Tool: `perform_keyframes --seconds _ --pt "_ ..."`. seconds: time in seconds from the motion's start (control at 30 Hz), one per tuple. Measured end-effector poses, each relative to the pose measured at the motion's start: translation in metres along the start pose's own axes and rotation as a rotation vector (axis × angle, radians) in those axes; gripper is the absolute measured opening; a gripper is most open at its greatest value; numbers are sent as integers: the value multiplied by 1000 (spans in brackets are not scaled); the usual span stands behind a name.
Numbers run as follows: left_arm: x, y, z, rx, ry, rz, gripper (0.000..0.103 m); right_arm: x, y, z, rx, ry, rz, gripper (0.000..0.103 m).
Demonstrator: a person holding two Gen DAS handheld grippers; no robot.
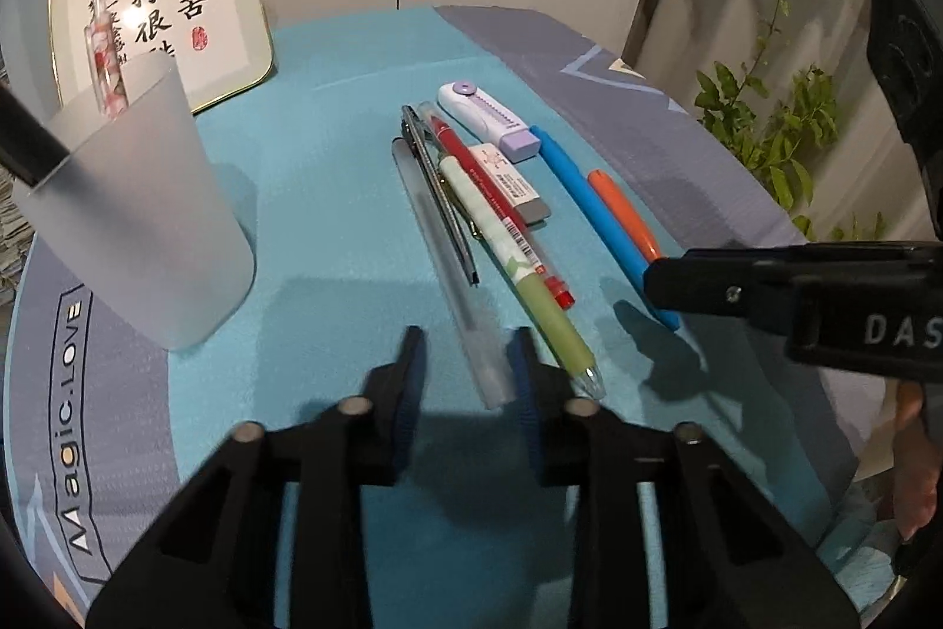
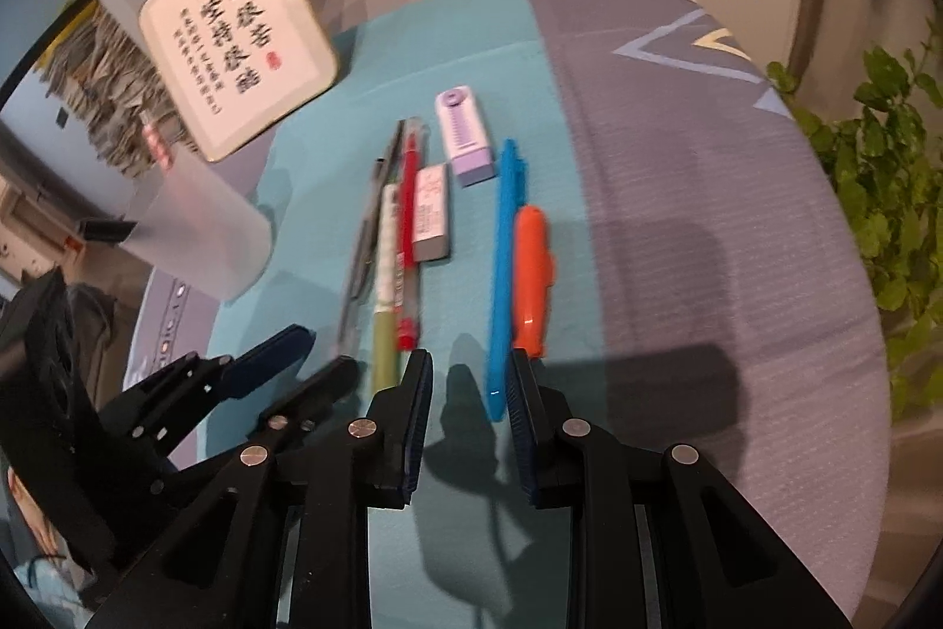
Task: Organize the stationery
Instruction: 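Grasp the clear gel pen with the left gripper while the right gripper approaches the blue pen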
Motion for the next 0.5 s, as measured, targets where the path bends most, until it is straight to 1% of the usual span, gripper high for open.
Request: perform_keyframes --seconds 0.03,0.17,0.3,0.37,0.4,0.5 --pt "0 0 -1 3 4 10 14 -3 -1 0 3 16 11 34" --pt "4 0 2 -21 7 2 13 -15 1 3 12 62 -1 34" --pt "15 8 12 -10 18 7 11 -18 5 3 39 43 15 34" --pt "23 13 17 -4 32 3 11 -19 7 2 54 36 22 26" --pt "25 13 19 -8 36 1 11 -19 8 3 61 38 25 14" --pt "36 12 28 -46 46 -10 10 -17 11 7 96 59 11 13"
Point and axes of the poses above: each gripper's, at about its wrist camera, not at the fingertips, and x roughly against the way its jaws point, y to its left, z to its underside, the point moved 1 cm from there along -x, roughly the way its jaws point, and after that the axes turned 7 degrees about -y, right-handed, at the moved point
